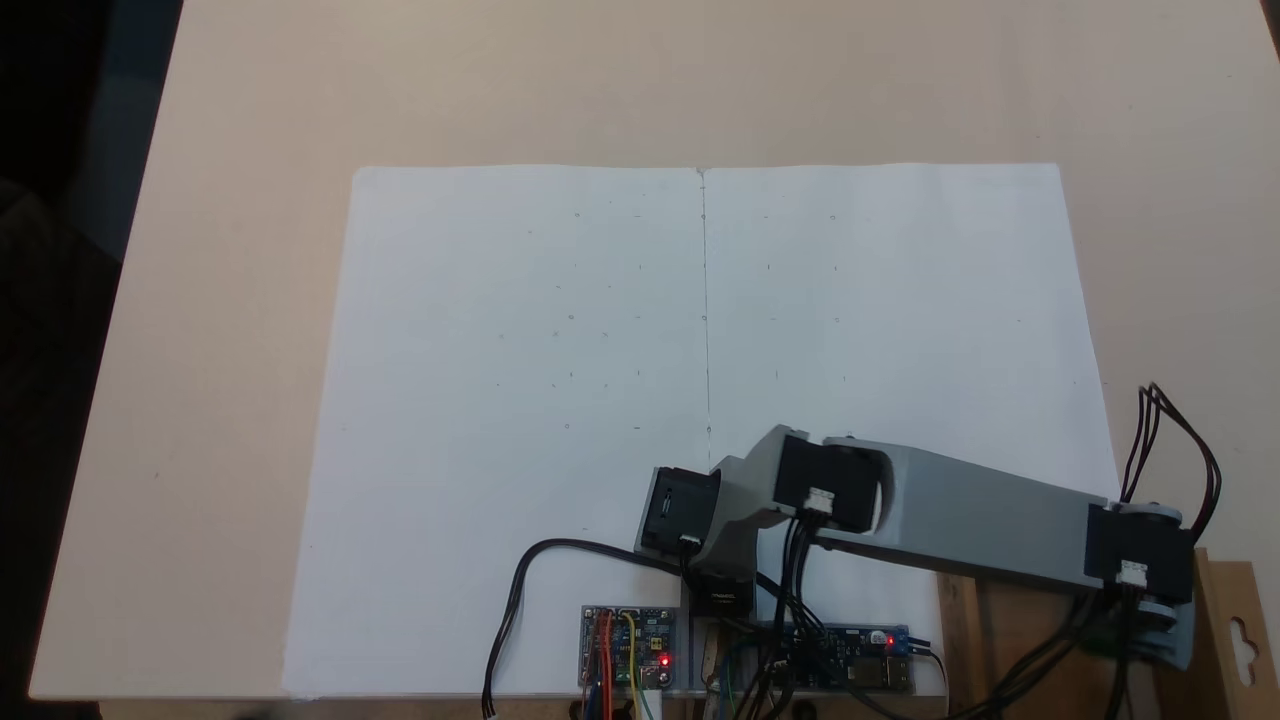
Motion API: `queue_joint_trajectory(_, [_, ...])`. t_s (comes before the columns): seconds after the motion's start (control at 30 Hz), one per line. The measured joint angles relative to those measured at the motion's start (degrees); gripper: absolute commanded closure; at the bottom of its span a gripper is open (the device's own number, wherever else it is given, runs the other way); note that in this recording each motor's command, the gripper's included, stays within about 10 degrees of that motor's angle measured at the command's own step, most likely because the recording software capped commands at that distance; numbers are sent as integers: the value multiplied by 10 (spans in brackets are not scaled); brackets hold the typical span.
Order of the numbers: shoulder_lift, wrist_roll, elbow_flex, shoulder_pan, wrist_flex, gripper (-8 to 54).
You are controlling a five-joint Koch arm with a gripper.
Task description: Grasp a green dice and put it in the bin.
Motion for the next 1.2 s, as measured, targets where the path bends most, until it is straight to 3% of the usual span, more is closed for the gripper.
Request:
queue_joint_trajectory(0.4, [2,0,-1,-20,-18,11])
queue_joint_trajectory(0.5, [39,7,-1,-64,-49,17])
queue_joint_trajectory(0.73, [163,68,-1,-228,-181,17])
queue_joint_trajectory(1.2, [192,69,0,-606,-242,14])
